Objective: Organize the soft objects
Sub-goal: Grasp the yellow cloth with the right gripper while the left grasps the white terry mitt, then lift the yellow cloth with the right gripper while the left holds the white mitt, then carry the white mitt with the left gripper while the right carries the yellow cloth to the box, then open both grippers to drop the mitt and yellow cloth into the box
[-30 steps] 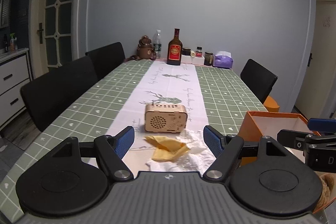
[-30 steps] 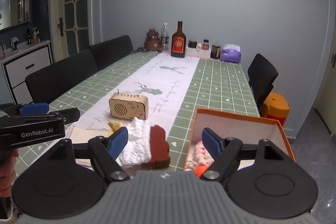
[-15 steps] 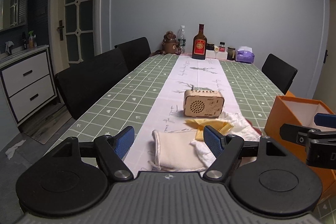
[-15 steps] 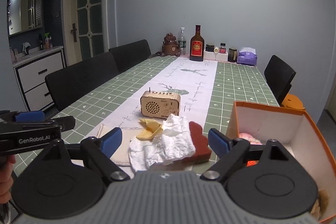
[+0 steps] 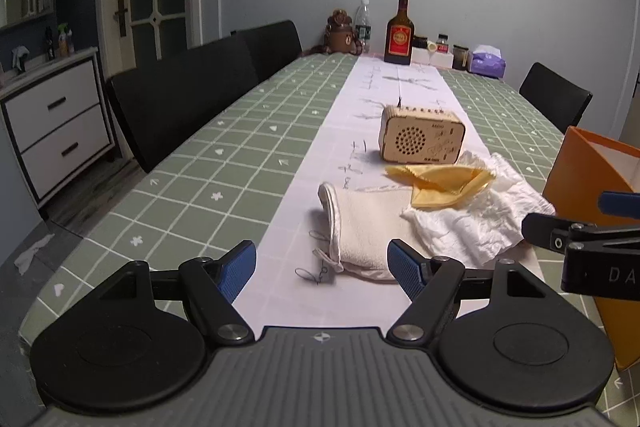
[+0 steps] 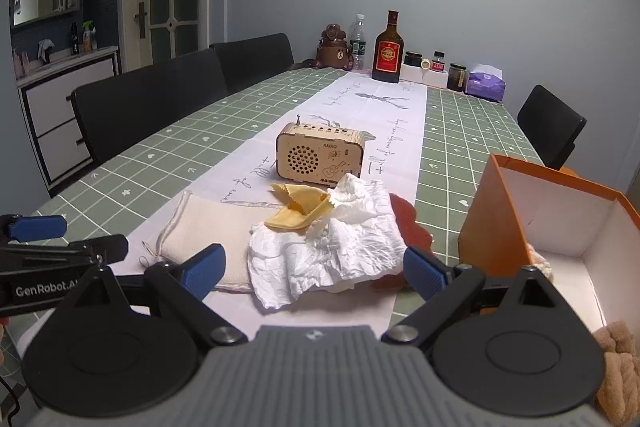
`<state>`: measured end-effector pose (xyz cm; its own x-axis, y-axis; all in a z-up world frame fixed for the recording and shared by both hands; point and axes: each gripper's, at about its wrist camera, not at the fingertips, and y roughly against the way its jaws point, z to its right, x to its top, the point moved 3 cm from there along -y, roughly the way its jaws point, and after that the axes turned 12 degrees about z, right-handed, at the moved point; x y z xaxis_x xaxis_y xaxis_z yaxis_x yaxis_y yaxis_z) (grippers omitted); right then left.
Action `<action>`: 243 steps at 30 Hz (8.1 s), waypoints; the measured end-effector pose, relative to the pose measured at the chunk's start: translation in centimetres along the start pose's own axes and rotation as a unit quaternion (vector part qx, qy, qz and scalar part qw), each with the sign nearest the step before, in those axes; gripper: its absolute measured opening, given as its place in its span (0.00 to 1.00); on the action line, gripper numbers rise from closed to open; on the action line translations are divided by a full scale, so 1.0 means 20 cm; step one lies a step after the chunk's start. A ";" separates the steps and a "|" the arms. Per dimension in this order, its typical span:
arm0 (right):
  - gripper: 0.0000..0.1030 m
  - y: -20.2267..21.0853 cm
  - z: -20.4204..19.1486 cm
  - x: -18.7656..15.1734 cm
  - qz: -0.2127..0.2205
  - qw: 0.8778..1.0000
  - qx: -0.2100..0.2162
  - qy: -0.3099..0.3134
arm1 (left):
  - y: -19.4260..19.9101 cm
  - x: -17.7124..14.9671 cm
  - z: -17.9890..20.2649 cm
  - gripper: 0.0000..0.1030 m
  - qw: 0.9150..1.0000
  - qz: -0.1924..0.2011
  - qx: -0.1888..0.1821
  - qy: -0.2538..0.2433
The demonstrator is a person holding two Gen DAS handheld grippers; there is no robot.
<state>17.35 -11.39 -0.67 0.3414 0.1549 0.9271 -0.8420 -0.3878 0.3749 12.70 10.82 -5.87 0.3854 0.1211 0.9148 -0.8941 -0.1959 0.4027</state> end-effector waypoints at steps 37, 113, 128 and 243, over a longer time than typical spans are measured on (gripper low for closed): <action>0.53 -0.76 -0.11 0.00 -0.049 0.998 0.003 0.046 | -0.58 -0.09 0.05 0.82 0.993 -0.037 -0.110 0.009; 0.00 0.05 0.07 -0.14 -0.019 1.000 -0.022 0.004 | -0.37 -0.19 0.03 1.00 0.852 -0.052 -0.446 -0.268; 0.01 0.03 0.08 -0.16 -0.023 1.000 -0.012 -0.017 | -0.33 -0.17 0.08 0.95 0.883 -0.086 -0.389 -0.248; 0.00 0.07 1.39 0.24 -0.006 0.991 -0.135 0.007 | -0.27 0.39 1.27 0.86 0.952 -0.109 -0.286 -0.010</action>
<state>29.52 -36.47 4.20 0.3476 0.1722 0.9217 -0.9198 -0.1281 0.3708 26.24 -11.97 -0.14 0.5755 0.0788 0.8140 -0.7679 0.3942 0.5048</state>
